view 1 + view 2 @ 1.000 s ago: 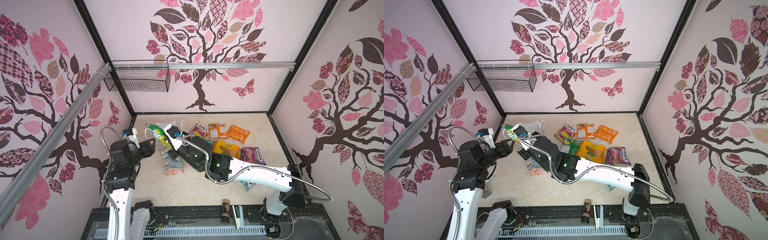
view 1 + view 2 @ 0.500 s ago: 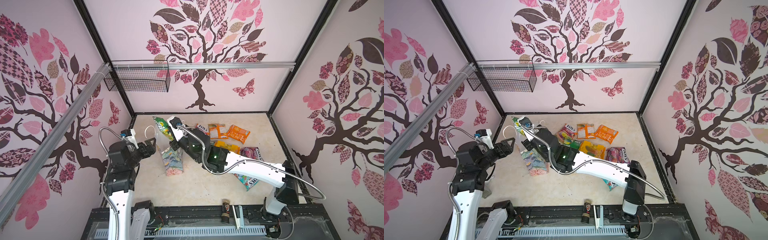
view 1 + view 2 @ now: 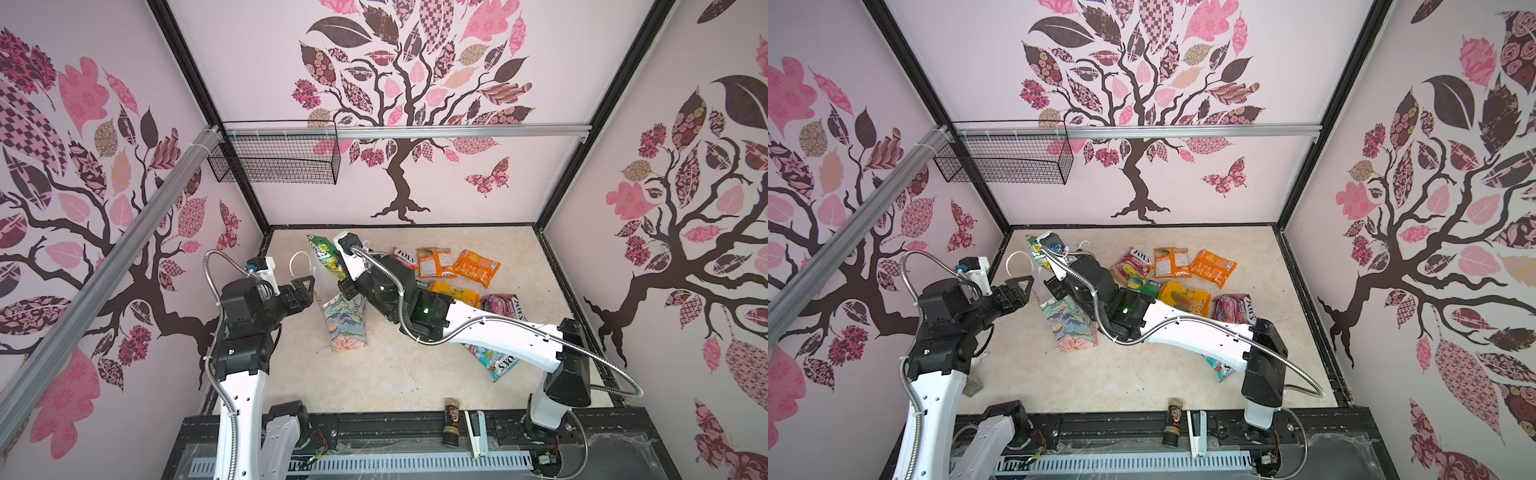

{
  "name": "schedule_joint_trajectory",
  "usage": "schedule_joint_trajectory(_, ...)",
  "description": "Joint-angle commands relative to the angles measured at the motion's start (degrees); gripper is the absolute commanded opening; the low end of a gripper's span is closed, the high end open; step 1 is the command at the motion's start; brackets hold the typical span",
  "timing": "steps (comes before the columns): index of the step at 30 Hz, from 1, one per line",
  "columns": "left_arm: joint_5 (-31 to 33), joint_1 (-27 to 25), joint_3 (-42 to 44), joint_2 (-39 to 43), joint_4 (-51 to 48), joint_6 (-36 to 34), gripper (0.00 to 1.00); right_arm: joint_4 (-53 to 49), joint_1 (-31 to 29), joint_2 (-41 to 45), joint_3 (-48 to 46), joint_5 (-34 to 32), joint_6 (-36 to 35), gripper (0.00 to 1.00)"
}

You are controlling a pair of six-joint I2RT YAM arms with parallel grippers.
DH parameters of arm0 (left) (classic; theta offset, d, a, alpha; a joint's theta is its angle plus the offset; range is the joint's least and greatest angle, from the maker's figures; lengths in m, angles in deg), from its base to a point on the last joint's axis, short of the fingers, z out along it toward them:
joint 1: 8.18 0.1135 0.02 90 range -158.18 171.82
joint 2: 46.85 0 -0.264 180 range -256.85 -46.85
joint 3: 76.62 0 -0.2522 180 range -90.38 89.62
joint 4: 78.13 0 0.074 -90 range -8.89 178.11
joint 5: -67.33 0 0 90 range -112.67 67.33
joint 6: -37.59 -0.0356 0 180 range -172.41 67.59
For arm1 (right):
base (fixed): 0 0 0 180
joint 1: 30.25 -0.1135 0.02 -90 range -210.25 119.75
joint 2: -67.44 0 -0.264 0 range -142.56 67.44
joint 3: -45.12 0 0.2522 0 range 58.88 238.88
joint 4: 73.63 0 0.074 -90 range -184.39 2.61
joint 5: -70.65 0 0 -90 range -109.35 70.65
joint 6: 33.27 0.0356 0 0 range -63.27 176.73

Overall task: Place the snacks into the paper bag
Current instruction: 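Lower the green candy bag into the paper bag and open the right gripper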

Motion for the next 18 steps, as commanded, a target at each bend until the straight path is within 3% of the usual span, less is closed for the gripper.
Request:
schedule_joint_trajectory(1,-1.5,0.2,0.7,-0.3,0.8,-0.3,0.61,2.5,0.5,-1.7,3.0,0.5,0.9,0.00)
schedule_joint_trajectory(5,-3.3,0.2,0.8,-1.1,1.6,-0.3,0.44,2.7,0.9,-2.5,2.9,0.8,1.3,0.00)
schedule_joint_trajectory(8,-3.7,0.3,0.8,-1.2,1.7,-0.3,0.20,2.8,1.2,-3.0,2.8,0.8,1.8,0.00)
schedule_joint_trajectory(18,-3.2,0.2,0.8,-1.4,1.4,-0.2,0.10,3.5,2.2,-4.0,0.0,1.2,3.4,0.00)
